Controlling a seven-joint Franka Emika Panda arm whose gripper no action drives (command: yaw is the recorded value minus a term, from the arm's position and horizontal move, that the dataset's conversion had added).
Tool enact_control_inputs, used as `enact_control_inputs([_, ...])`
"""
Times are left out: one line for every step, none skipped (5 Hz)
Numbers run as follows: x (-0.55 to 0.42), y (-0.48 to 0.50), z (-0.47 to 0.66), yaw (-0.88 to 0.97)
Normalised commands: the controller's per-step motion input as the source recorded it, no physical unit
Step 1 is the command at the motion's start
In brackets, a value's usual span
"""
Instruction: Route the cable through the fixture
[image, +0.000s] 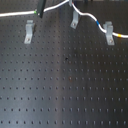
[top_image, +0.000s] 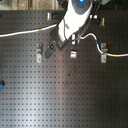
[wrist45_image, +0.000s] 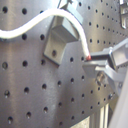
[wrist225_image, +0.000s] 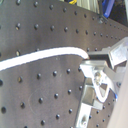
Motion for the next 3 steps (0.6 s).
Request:
enact_control_inputs([-0.123,0.149,0.37,0.00])
enact_control_inputs([-0.088,0.234,0.02,0.07])
enact_control_inputs([0.163,0.179,0.24,-0.05])
